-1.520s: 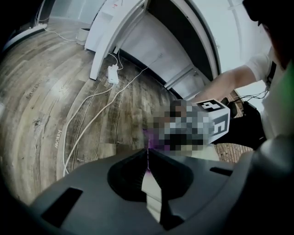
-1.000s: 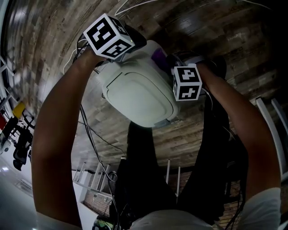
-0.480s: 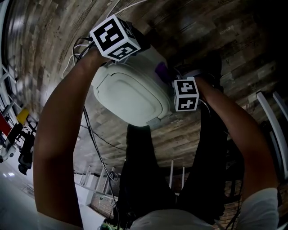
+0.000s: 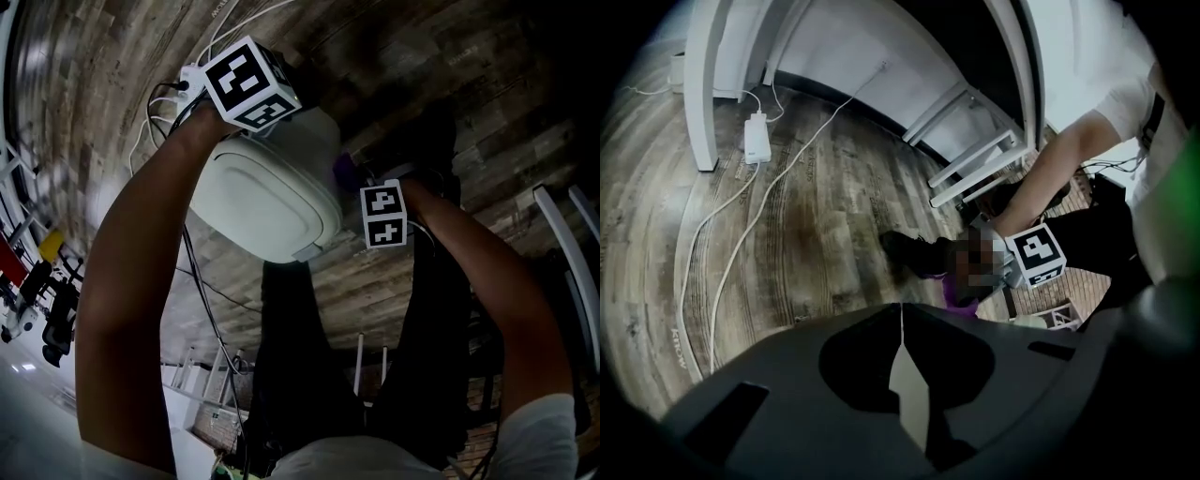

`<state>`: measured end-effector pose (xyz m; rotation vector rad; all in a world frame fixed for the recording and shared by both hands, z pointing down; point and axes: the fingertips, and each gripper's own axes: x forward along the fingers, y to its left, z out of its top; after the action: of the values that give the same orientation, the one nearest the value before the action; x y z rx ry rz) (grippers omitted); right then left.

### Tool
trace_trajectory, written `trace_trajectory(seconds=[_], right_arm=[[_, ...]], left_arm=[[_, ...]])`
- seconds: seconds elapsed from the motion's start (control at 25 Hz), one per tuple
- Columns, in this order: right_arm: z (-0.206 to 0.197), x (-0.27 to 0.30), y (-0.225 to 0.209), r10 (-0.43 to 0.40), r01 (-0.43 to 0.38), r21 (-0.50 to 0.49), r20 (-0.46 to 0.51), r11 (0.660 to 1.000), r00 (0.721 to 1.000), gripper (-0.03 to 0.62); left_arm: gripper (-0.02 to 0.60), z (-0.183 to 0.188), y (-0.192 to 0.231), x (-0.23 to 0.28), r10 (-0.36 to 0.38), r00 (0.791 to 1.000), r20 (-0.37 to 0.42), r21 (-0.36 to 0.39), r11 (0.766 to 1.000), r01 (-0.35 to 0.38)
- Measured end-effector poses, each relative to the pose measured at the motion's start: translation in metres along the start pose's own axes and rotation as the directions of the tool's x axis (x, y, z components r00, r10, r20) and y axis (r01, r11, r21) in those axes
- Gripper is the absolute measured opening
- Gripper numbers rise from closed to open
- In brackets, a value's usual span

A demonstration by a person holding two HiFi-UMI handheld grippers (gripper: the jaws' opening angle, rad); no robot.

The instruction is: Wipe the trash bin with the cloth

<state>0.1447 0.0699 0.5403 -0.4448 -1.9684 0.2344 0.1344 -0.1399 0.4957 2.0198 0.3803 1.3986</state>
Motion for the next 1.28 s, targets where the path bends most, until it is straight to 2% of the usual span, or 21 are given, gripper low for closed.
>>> trace_trajectory(seconds=[0.28, 0.4, 0.6, 0.84, 1.04, 1.28], right_arm=[[-0.022, 0.006, 0.039, 0.142, -0.149, -0.09, -0.081, 0.985, 0.987, 0.101], [-0.033, 0.006, 0.04, 0.147, -0.154, -0.069, -0.094, 0.986, 0.985, 0.101], [-0.047, -0.003, -0.007, 0.057, -0.055, 0.027, -0.084, 0.998, 0.995, 0.101], [-0.048, -0.014, -0.094, -0.097, 0.104, 0.085, -0.081, 0.991, 0.992, 0.101], [-0.022, -0.019, -0.164, -0.198, 0.202, 0.139, -0.044, 0.97, 0.979, 0.101], [0.026, -0.01, -0.213, -0.243, 0.242, 0.128, -0.003, 0.962, 0.97, 0.101]], left_arm=[[0.009, 0.006, -0.008, 0.017, -0.029, 0.999, -0.032, 0.016, 0.999, 0.029], [0.009, 0.007, -0.009, 0.022, -0.036, 0.998, -0.045, 0.026, 0.999, 0.038], [0.009, 0.008, 0.012, 0.013, -0.006, 0.999, -0.042, 0.017, 1.0, 0.007], [0.009, -0.013, 0.042, -0.012, 0.048, 0.998, -0.037, -0.029, 0.998, -0.049], [0.009, -0.035, 0.062, -0.033, 0.082, 0.996, -0.022, -0.063, 0.995, -0.083], [0.009, -0.068, 0.082, -0.053, 0.123, 0.992, -0.013, -0.106, 0.987, -0.124]])
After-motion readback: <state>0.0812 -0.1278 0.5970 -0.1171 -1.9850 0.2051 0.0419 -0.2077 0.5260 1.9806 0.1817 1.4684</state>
